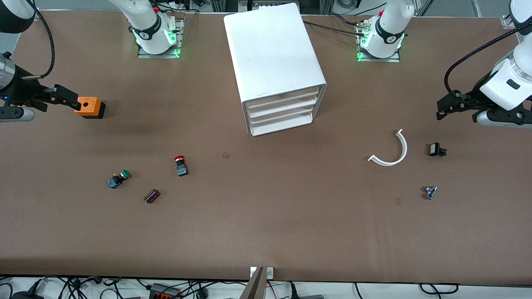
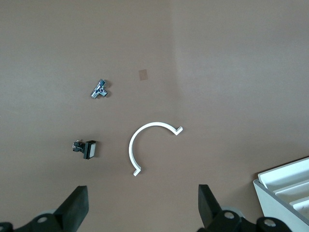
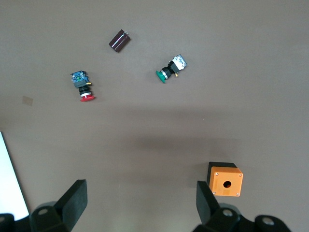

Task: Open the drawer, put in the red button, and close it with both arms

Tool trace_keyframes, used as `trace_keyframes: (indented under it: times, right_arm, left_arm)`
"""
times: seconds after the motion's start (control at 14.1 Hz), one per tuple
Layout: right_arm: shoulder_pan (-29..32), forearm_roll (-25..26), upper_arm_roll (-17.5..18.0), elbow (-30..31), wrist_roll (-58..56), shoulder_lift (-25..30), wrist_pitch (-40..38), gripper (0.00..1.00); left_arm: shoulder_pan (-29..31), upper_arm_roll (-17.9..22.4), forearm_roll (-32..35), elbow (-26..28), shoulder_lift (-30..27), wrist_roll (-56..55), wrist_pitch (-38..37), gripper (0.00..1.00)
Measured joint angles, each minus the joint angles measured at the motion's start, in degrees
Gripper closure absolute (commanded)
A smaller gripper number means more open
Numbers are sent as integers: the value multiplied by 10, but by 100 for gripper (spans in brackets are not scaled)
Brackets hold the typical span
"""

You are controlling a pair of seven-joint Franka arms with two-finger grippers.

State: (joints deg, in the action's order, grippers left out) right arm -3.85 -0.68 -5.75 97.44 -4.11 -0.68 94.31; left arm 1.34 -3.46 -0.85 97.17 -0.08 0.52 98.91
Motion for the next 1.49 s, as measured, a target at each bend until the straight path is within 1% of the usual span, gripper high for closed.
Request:
trace_keyframes:
  times: [0.57,0.71,0.85,0.99,1.14,1.21,1.35,1.49]
  right_arm:
    - [0,0,0,0,0,0,0,0]
    - [0,0,0,1,0,-1,0,0]
    - [0,0,2,4,0,-9,0,0]
    - [-6,0,7,6,0,-33,4,0]
    - [-25,0,11,-3,0,-68,15,0]
    - [-35,0,12,-10,0,-86,17,0]
    - [-57,0,14,-28,0,-123,20,0]
    - [-80,0,14,-55,0,-171,36,0]
  left_arm:
    - [0,0,0,-1,0,0,-14,0]
    - [0,0,0,-2,0,0,-32,0]
    - [0,-1,-2,-8,0,1,-80,0]
    - [-3,-3,-4,-24,-1,5,-175,0]
    - [-9,-10,-11,-33,-2,9,-243,0]
    - [-12,-13,-30,-33,-2,9,-261,0]
    - [-14,-14,-106,-28,3,11,-276,0]
    - [-15,-14,-179,-19,25,14,-253,0]
